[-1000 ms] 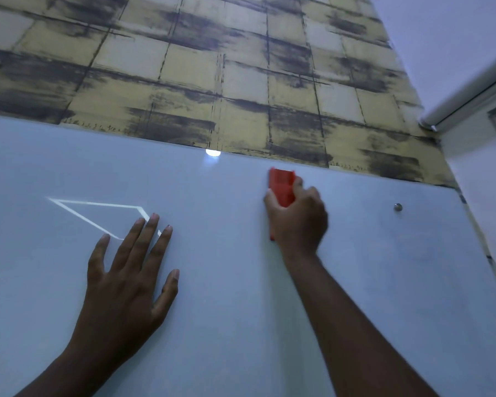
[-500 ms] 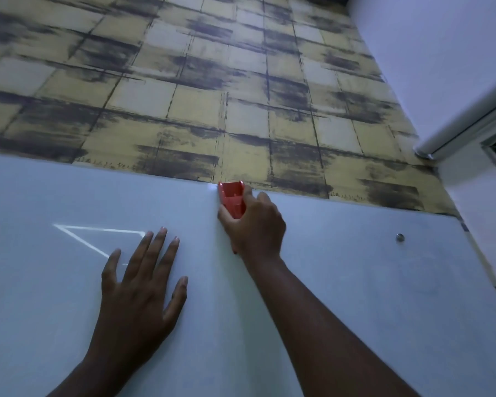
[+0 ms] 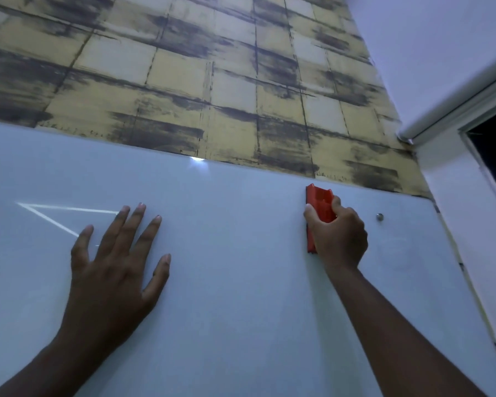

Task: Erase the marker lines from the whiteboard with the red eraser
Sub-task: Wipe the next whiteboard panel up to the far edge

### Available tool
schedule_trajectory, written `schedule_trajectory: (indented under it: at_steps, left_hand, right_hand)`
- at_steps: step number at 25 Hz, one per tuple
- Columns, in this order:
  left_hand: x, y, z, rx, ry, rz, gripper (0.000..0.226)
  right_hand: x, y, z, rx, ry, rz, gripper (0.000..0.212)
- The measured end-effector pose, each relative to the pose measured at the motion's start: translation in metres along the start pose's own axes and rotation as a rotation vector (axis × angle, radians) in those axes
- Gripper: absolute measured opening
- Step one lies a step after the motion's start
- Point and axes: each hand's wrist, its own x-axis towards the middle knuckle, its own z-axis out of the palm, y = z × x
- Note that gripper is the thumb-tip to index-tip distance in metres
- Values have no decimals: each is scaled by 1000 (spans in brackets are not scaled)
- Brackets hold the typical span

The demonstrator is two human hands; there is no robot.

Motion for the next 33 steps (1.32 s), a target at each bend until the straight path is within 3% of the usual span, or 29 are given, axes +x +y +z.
schedule_trajectory:
  at_steps: [7, 16, 19, 23, 27, 33]
  left_hand:
    - [19, 67, 7, -42, -12, 53, 69]
    - [22, 229, 52, -81, -45, 63, 68]
    - [28, 268, 70, -62, -56, 89, 67]
    - [26, 271, 82, -21, -35, 73, 62]
    - [25, 273, 83, -12, -41, 54, 60]
    - [24, 264, 83, -41, -72, 54, 61]
  right_hand:
    - [51, 49, -6, -11, 71, 92, 61]
    - [24, 151, -51, -18, -89, -184, 72]
    - [49, 204, -67, -35, -95, -177, 71]
    - [97, 238, -66, 7, -65, -168, 72]
    - [133, 223, -49, 62, -60, -161, 69]
    - [142, 202, -40, 90, -136, -360, 74]
